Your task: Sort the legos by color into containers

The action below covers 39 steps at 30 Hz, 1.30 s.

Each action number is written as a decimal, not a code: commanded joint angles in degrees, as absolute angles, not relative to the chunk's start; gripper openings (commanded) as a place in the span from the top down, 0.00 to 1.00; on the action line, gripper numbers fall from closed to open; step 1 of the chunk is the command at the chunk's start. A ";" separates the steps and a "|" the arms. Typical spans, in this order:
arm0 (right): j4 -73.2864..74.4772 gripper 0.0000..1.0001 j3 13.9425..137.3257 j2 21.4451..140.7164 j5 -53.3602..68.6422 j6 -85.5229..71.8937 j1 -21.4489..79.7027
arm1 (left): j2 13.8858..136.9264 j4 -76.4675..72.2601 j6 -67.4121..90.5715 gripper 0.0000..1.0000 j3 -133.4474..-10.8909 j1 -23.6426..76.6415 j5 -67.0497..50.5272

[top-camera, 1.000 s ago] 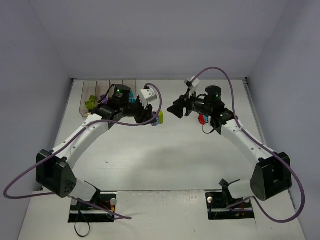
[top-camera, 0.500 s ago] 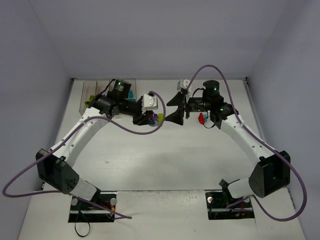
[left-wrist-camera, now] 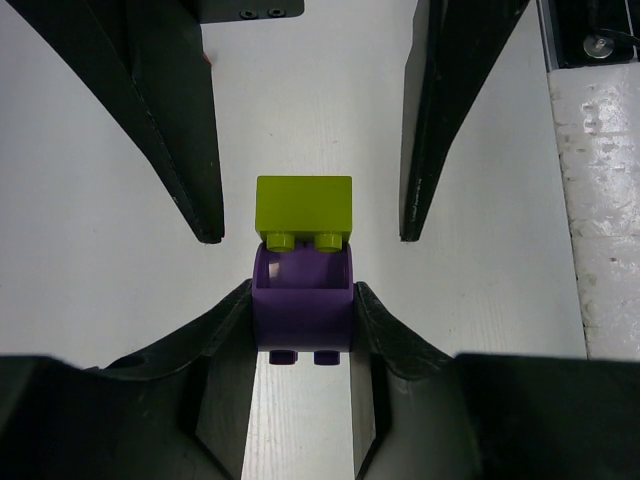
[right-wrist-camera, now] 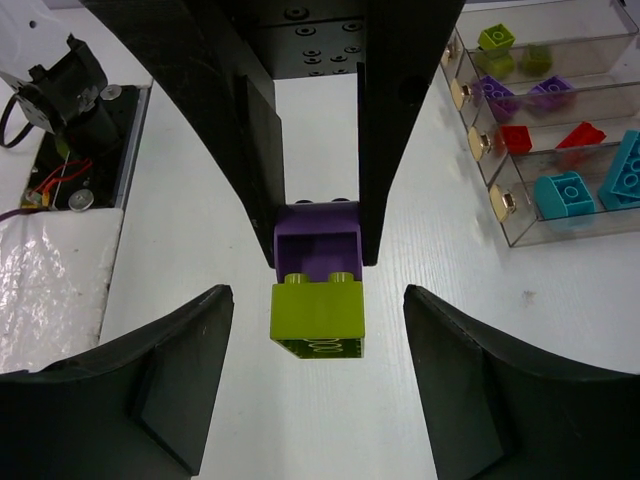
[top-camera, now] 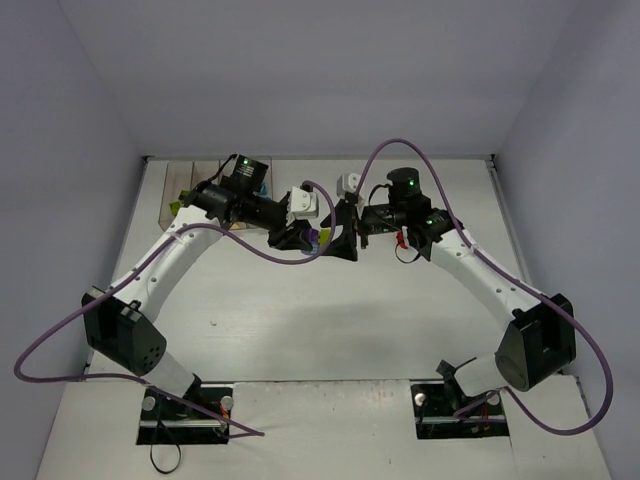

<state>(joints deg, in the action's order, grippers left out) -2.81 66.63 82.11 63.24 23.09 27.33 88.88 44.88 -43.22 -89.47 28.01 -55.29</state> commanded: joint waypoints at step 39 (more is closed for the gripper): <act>-4.74 1.00 55.20 70.84 51.68 18.46 22.06 | 86.92 16.28 -14.09 0.95 -80.42 13.19 -37.49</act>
<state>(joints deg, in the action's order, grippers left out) -1.93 55.55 72.99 53.12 20.49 21.82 88.95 32.40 -27.94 -80.86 15.88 -51.00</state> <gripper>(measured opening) 0.333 0.299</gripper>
